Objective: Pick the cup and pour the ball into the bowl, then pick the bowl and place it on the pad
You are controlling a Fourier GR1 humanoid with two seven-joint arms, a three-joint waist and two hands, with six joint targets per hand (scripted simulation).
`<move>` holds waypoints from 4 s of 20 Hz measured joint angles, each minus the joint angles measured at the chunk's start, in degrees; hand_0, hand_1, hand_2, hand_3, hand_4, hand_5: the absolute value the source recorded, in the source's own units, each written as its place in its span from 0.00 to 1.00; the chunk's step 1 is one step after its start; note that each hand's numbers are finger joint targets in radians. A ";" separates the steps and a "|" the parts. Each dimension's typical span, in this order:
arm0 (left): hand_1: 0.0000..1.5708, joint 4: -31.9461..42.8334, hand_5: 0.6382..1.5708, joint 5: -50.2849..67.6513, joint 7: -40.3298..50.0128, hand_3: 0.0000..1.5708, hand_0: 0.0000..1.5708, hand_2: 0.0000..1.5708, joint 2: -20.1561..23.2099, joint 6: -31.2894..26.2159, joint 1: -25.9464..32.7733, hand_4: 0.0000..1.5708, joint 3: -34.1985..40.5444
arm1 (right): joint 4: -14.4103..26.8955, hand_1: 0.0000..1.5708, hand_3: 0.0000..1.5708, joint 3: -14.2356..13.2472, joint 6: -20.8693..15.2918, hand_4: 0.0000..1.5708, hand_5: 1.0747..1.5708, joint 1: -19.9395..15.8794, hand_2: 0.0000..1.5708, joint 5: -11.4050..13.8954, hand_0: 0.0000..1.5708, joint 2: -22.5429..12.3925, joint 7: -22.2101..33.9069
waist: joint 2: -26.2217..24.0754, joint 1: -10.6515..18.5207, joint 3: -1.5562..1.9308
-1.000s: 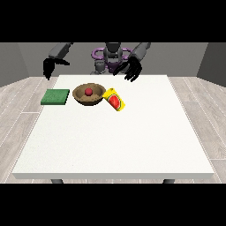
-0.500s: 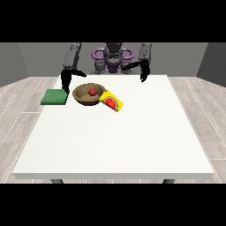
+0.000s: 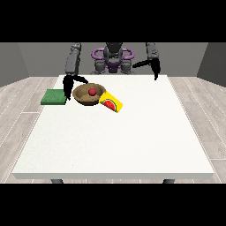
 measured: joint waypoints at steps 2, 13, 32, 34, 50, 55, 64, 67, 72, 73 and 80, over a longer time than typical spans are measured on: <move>0.00 -1.18 0.99 0.03 -0.29 0.00 0.00 0.00 0.23 -0.70 1.05 0.00 0.12 | 2.95 0.00 0.00 -0.31 -0.22 0.10 0.98 -1.27 0.00 -0.02 0.00 -0.51 -1.56 | 0.27 0.41 0.02; 0.00 -6.69 1.00 -0.38 1.08 0.00 0.00 0.00 0.67 -2.04 1.54 0.05 0.54 | 13.47 0.92 0.00 -2.45 -1.97 0.30 0.88 -5.70 1.00 -1.40 0.92 -1.13 -7.62 | 3.14 1.65 -0.69; 0.00 0.86 0.82 3.27 0.15 0.00 0.00 0.00 1.85 -5.47 4.79 0.64 4.20 | 10.96 1.00 0.56 10.52 -25.11 0.51 0.99 -6.16 1.00 16.78 1.00 -7.60 21.69 | -8.51 0.76 -0.44; 0.00 2.96 0.82 3.23 0.16 0.00 0.00 0.00 1.81 -4.71 5.80 0.64 5.12 | 9.55 1.00 0.50 12.26 -24.04 0.52 1.00 -7.90 1.00 17.86 1.00 -7.80 27.05 | -11.08 -1.85 -0.30; 0.00 4.06 0.97 8.93 -3.02 0.00 0.00 0.00 9.37 -10.90 5.36 0.84 13.80 | 4.92 1.00 0.00 6.37 -13.39 0.59 1.00 -6.87 1.00 14.14 1.00 -19.12 29.29 | -6.14 -4.60 -0.01; 0.00 5.92 1.00 15.47 -4.59 0.00 0.00 0.00 18.93 -18.30 4.15 0.81 22.12 | 5.83 1.00 0.00 3.26 -12.63 0.52 1.00 -4.89 1.00 12.41 1.00 -21.38 24.14 | -2.59 -2.99 0.02; 0.00 15.26 0.99 21.58 -10.30 0.00 0.00 0.00 30.38 -28.48 3.27 0.75 31.31 | 6.35 1.00 0.16 0.36 -14.69 0.35 0.98 -5.79 1.00 11.01 1.00 -21.70 19.33 | 2.70 -2.77 -0.01; 0.00 15.14 0.99 22.27 -10.43 0.00 0.00 0.00 31.04 -29.05 2.73 0.76 31.77 | 8.57 0.78 0.83 -1.67 -16.37 0.00 0.96 -6.78 0.90 10.71 0.78 -24.03 19.57 | 4.32 -2.29 0.03; 0.00 14.10 0.98 23.06 -10.03 0.00 0.00 0.00 31.59 -29.17 2.07 0.75 31.98 | 12.72 0.20 0.46 -3.29 -15.17 0.00 0.85 -8.81 0.31 9.92 0.20 -26.43 19.76 | 5.85 -1.57 0.04; 0.00 14.43 0.98 23.14 -10.48 0.00 0.00 0.00 31.72 -29.45 2.09 0.75 32.11 | 13.09 0.00 0.41 -3.29 -14.36 0.00 0.78 -9.03 0.27 9.75 0.00 -26.59 19.58 | 6.10 -1.68 0.03; 0.00 9.81 0.99 21.72 -5.70 0.00 0.00 0.00 27.40 -26.74 1.84 0.57 27.41 | 15.72 0.00 0.00 -1.94 -12.99 0.00 0.56 -10.68 0.00 10.57 0.00 -26.57 21.99 | 1.07 -1.57 0.09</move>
